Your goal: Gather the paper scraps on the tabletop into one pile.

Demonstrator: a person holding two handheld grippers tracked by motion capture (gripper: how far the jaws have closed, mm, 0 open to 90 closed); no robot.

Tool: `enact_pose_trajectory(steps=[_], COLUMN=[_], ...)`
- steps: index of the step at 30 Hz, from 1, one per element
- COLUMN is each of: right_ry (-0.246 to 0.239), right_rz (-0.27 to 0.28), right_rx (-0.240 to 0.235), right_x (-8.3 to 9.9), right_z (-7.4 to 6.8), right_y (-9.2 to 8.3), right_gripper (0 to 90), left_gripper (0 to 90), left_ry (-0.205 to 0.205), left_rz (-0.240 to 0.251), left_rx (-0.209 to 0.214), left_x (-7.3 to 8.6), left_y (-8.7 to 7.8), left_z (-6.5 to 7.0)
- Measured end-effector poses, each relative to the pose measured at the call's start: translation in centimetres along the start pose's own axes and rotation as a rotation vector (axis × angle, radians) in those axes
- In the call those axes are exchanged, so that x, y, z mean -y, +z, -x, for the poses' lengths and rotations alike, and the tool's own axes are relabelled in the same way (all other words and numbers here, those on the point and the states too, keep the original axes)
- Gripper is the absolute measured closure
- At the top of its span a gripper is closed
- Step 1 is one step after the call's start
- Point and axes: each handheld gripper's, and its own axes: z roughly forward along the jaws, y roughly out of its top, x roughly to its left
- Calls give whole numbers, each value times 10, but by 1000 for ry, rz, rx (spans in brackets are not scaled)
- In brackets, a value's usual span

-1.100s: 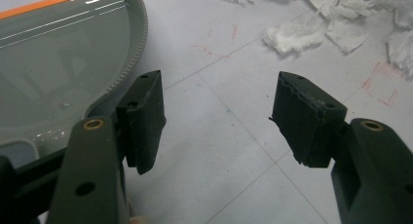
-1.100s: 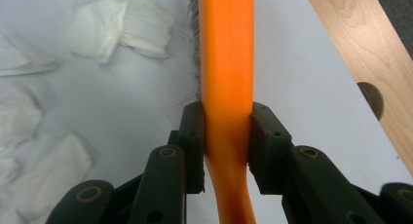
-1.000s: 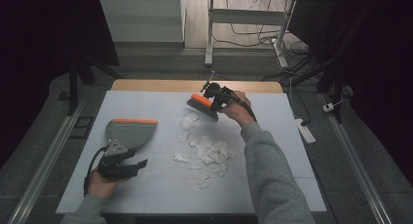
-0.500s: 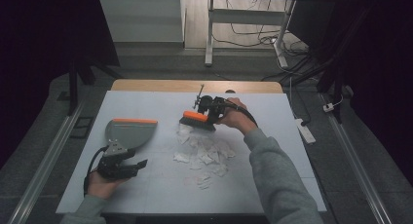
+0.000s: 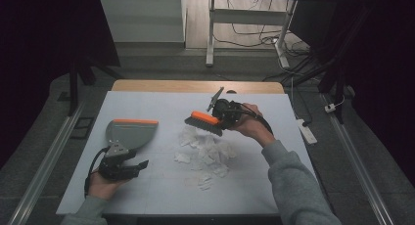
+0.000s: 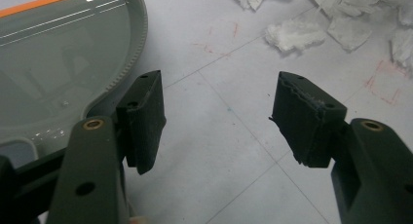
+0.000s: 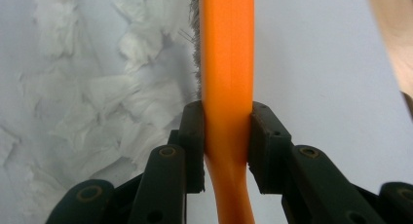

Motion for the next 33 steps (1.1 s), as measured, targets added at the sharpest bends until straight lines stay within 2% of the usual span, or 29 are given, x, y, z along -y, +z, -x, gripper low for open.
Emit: enact_pose_trajectory(steps=[3, 6, 7, 9, 10, 12, 14, 18, 20, 23, 25, 27, 29, 33], right_ry=[53, 81, 76, 100, 129, 171, 194, 205, 220, 268, 310, 340, 357, 446], right_rz=[34, 45, 43, 58, 75, 108, 130, 144, 160, 178, 191, 198, 186, 150], right_rx=[1, 9, 13, 16, 12, -2, -20, -52, -83, -134, -183, -226, -231, -276], right_x=[5, 8, 8, 7, 5, 1, -6, -30, -43, -63, -73, -80, -84, -82], right_z=[1, -4, -4, -6, -7, -9, -12, -22, -27, -31, -31, -30, -29, -25], right_y=[-8, -11, -13, -14, -15, -15, -13, 0, 8, 23, 34, 45, 53, 73], right_gripper=[703, 702, 703, 702, 702, 703, 703, 703, 703, 703, 703, 702, 703, 703], left_gripper=[364, 364, 364, 364, 364, 363, 363, 363, 363, 364, 363, 364, 364, 364], left_ry=[0, 1, 2, 3, 3, 2, 3, 4, 4, 2, 1, 2, 6, 11], left_rz=[0, -1, -2, -3, -3, -3, -3, -2, 0, 0, -1, -2, -5, -8], left_rx=[-2, -2, -2, -3, -2, -4, -4, -6, -7, -7, -9, -10, -12, -11], left_x=[0, 0, 0, 0, 0, 0, 0, 0, 0, 1, 1, 1, 1, 1], left_y=[0, 0, 1, 1, 1, 1, 1, 1, 1, 0, 1, 1, 2, 3], left_z=[0, 0, 0, 0, 0, 0, 0, -1, -1, -1, -1, -1, -1, 0])
